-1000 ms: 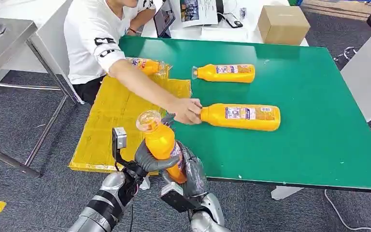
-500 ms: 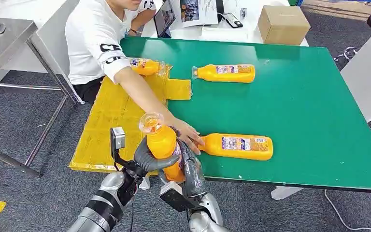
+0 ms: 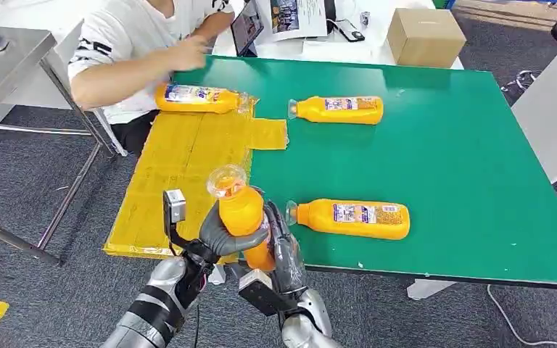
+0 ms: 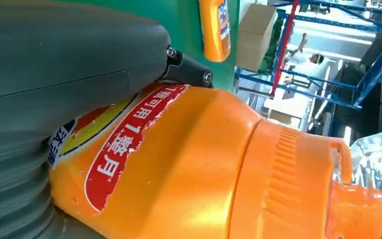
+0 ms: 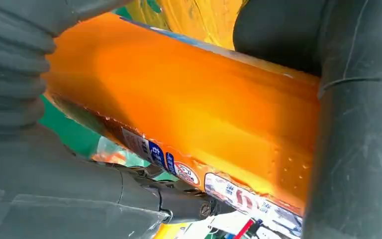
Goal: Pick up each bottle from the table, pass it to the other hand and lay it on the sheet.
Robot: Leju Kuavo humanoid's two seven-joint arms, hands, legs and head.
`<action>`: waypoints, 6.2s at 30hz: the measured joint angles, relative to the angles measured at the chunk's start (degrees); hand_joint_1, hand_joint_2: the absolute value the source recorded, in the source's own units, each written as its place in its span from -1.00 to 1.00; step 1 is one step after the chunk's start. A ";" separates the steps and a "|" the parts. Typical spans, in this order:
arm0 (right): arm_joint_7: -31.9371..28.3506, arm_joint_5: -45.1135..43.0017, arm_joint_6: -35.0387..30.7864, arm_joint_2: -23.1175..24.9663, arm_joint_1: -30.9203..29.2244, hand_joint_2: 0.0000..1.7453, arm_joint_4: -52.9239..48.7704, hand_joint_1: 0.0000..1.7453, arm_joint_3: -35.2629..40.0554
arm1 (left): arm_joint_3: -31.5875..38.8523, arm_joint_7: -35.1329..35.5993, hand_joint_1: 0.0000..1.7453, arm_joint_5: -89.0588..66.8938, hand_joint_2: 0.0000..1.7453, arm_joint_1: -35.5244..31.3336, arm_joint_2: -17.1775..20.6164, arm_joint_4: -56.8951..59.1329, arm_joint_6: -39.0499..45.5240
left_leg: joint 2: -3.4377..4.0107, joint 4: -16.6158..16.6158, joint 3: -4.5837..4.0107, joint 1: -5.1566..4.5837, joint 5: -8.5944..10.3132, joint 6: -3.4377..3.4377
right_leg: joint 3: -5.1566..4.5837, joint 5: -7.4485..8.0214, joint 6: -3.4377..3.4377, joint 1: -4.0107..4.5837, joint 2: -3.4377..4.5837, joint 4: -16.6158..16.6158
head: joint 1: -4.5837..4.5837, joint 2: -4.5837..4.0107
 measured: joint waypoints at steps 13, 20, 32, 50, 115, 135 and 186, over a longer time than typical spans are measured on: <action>-0.02 -0.94 4.04 0.57 1.12 -1.00 -6.08 -1.00 -3.30 | 1.20 -2.71 1.00 -6.65 1.00 0.42 -0.07 -3.04 9.01 | 0.00 0.00 0.00 0.00 0.00 0.00 | -0.01 0.00 0.00 0.00 0.00 0.00 | 0.00 0.00; -0.02 -0.68 4.94 0.13 2.94 -1.00 -12.77 -1.00 -3.87 | 3.45 -6.18 1.00 -15.31 1.00 0.35 -0.07 -3.89 20.40 | 0.00 0.00 -0.01 0.00 0.00 0.00 | -0.01 0.00 0.00 0.00 0.00 0.00 | 0.00 0.00; -0.02 -2.32 -0.01 -1.33 6.11 -1.00 -31.48 -1.00 -4.46 | 11.15 -12.33 1.00 -44.73 1.00 -4.64 0.63 -2.99 51.63 | -0.01 0.00 -0.02 0.00 0.02 0.00 | -0.03 0.01 0.00 0.00 0.00 0.01 | 0.00 0.00; -0.02 -2.80 -1.99 -1.70 8.41 -1.00 -49.48 -1.00 -7.12 | 11.41 -3.13 1.00 -69.37 1.00 -14.65 5.33 12.04 58.64 | 0.04 0.00 -0.04 0.00 0.02 0.00 | -0.05 0.01 0.00 0.00 0.03 0.02 | 0.00 0.00; 0.00 -8.26 9.62 -3.52 6.20 -1.00 -34.84 -1.00 -5.79 | 9.94 -1.42 -1.00 -78.36 -1.00 -22.99 11.50 31.67 17.88 | -0.03 -0.02 0.33 0.01 0.03 0.00 | 0.38 0.00 -0.01 0.00 0.00 0.04 | 0.00 0.00; 0.00 -7.17 10.08 -3.32 6.02 1.00 -33.51 -1.00 -5.83 | 17.73 -12.44 -1.00 -57.14 1.00 -19.93 9.90 29.02 15.08 | -0.03 -0.01 0.38 0.01 0.03 0.00 | 0.38 0.00 -0.02 0.00 0.01 0.04 | 0.00 0.00; 34.73 27.52 37.31 -24.35 -13.38 1.00 -4.17 -1.00 -18.44 | 20.39 -15.54 -1.00 -31.65 1.00 -0.68 0.72 -7.43 43.30 | -0.02 0.02 0.50 -0.03 0.05 0.15 | 0.57 0.11 0.11 -0.01 -0.03 -0.15 | -0.02 0.00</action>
